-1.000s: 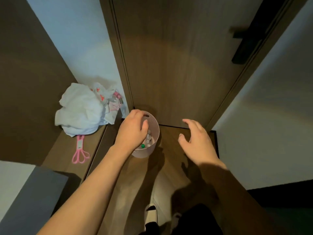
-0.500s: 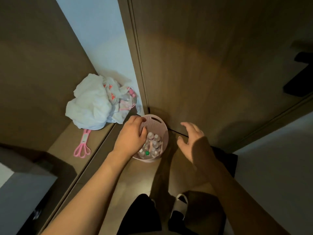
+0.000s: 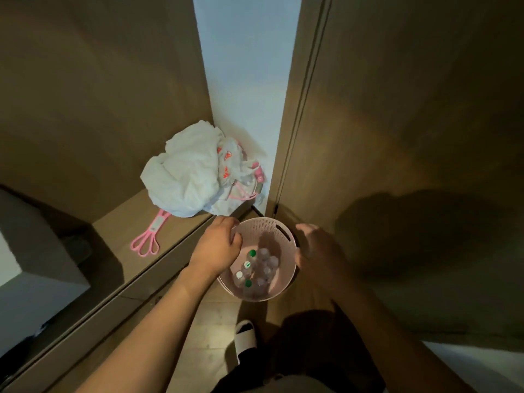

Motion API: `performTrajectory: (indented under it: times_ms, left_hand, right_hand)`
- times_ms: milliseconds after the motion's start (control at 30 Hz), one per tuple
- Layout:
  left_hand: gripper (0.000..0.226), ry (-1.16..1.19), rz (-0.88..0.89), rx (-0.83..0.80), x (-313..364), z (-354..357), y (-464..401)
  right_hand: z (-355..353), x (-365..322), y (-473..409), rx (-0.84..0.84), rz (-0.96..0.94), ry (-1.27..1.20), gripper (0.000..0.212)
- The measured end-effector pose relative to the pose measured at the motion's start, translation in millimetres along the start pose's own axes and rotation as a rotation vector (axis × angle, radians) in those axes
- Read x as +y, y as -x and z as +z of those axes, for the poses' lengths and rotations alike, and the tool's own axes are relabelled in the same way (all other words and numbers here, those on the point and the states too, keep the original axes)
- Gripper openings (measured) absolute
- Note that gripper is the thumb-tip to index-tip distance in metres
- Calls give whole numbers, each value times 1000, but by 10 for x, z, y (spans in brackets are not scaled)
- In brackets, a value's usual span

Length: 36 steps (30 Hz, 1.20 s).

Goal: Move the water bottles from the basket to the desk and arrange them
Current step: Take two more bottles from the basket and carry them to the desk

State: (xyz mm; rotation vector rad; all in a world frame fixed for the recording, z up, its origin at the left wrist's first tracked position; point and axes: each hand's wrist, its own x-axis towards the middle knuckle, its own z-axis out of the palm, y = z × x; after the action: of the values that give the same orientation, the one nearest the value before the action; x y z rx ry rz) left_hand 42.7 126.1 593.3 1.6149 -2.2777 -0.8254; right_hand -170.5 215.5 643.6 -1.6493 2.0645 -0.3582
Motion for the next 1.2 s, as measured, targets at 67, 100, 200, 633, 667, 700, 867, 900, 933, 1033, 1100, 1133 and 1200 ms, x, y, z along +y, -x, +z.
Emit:
performTrajectory:
  times_ms: [67, 100, 200, 633, 667, 700, 867, 900, 933, 1033, 1100, 1133, 1200]
  left_hand:
    - [32, 24, -62, 7, -101, 21, -84]
    - [32, 31, -99, 2, -135, 37, -110]
    - [34, 43, -204, -8, -203, 84, -195]
    - [34, -2, -517, -82, -322, 433, -434]
    - [34, 19, -518, -106, -369, 532, -491]
    - [34, 42, -513, -117, -433, 660, -569]
    - [37, 102, -556, -178, -1153, 1785, -1211]
    - [38, 110, -581, -213, -1352, 2120, -1298]
    - [38, 119, -603, -258, -1547, 2451, -1379]
    - [45, 76, -642, -347, -2170, 3450, -1578]
    - [54, 109, -689, -347, -2548, 4010, -1650]
    - [58, 157, -734, -339, -2697, 4245, -1684]
    - [56, 218, -820, -272, -2946, 4680, -1705]
  right_hand:
    - [-13, -45, -256, -5, -44, 32, 50]
    - [-9, -54, -354, -23, -74, 46, 49]
    - [31, -11, -618, -107, -173, 98, 49]
    - [741, 240, -2178, -549, -432, 280, 52]
    - [842, 234, -2278, -564, -429, 298, 51]
    - [969, 246, -2391, -579, -430, 316, 51]
    - [2155, 684, -3111, -581, -444, 374, 43]
    - [2478, 821, -3232, -602, -433, 380, 41]
    - [2810, 964, -3329, -618, -421, 390, 39]
    - [3877, 1499, -3585, -683, -442, 432, 36]
    - [4508, 1879, -3693, -716, -487, 508, 35]
    - [4802, 2087, -3750, -641, -530, 513, 31]
    - [5277, 2383, -3778, -712, -618, 640, 34]
